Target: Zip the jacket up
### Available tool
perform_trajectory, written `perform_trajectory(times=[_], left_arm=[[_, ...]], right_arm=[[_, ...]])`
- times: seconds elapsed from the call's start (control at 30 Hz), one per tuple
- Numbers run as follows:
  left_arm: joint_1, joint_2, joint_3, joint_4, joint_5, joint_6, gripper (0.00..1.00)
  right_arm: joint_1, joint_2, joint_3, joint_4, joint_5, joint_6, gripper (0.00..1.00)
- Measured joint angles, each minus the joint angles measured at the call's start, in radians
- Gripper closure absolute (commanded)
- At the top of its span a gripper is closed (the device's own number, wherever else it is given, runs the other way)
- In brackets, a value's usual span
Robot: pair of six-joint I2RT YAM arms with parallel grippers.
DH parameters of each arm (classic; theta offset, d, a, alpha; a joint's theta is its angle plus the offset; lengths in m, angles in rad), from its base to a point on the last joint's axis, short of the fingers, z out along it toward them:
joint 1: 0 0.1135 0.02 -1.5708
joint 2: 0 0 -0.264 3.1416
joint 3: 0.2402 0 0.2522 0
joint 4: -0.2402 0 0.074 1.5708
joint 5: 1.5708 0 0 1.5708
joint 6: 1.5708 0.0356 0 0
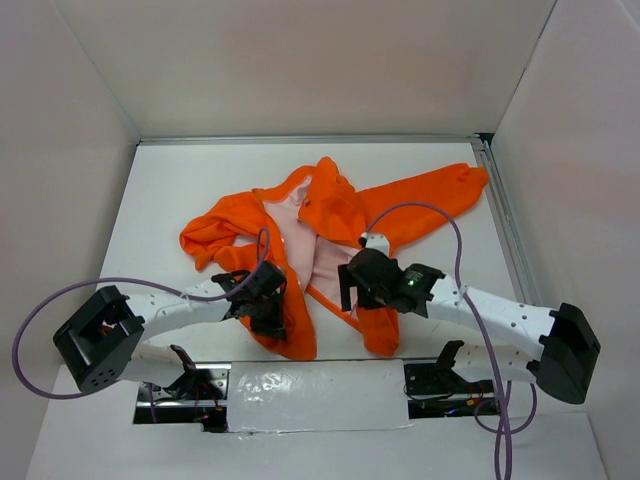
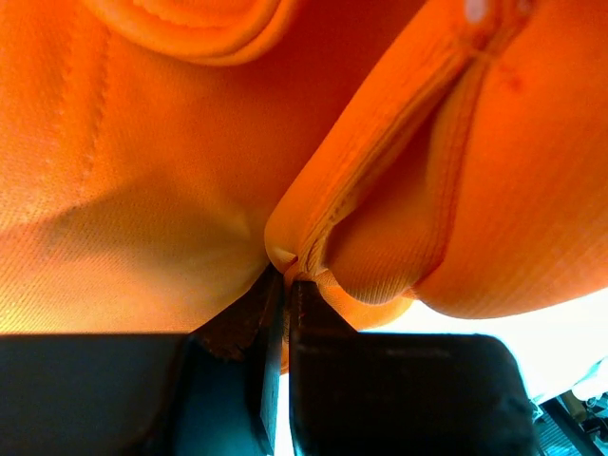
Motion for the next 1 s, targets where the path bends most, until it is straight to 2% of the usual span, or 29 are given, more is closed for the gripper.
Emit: perform_trajectory(times=[0.03, 0.17, 0.37, 0.47, 0.5, 0.57, 0.73, 0.8, 0.87, 1.0], left_arm=[[0.000, 0.000, 0.000, 0.003, 0.000, 0.001, 0.93], [0.000, 0.000, 0.000, 0.013, -0.001, 0.000, 0.95], [0.001, 0.000, 0.000, 0.019, -0.005, 0.000, 0.95], [0.006, 0.000, 0.000, 0.019, -0.006, 0.000, 0.97], [0.010, 0.000, 0.000, 0.019, -0.006, 0.000, 0.97], [0.018, 0.002, 0.000, 0.023, -0.008, 0.002, 0.97], [0.035, 0.040, 0.035, 0.025, -0.014, 0.017, 1.00], [0.048, 0.070, 0.069, 0.026, -0.019, 0.031, 1.00], [0.064, 0.095, 0.104, 0.032, -0.023, 0.045, 1.00], [0.094, 0.122, 0.138, 0.055, -0.023, 0.062, 1.00]], right_arm=[[0.021, 0.000, -0.014, -0.016, 0.019, 0.038, 0.06], [0.072, 0.018, -0.094, -0.033, 0.071, 0.176, 0.07], [0.076, 0.178, -0.111, -0.041, 0.138, 0.278, 0.15], [0.064, 0.211, -0.098, -0.042, 0.160, 0.288, 0.61], [0.059, 0.211, -0.094, -0.043, 0.167, 0.293, 0.69], [0.047, 0.208, -0.087, -0.042, 0.171, 0.297, 0.76], [0.025, 0.126, -0.056, -0.047, 0.166, 0.225, 0.84], [0.011, 0.063, -0.024, -0.043, 0.142, 0.165, 0.97], [-0.009, -0.011, 0.006, -0.021, 0.101, 0.089, 0.98], [-0.047, -0.138, 0.001, 0.084, -0.111, -0.100, 0.92]])
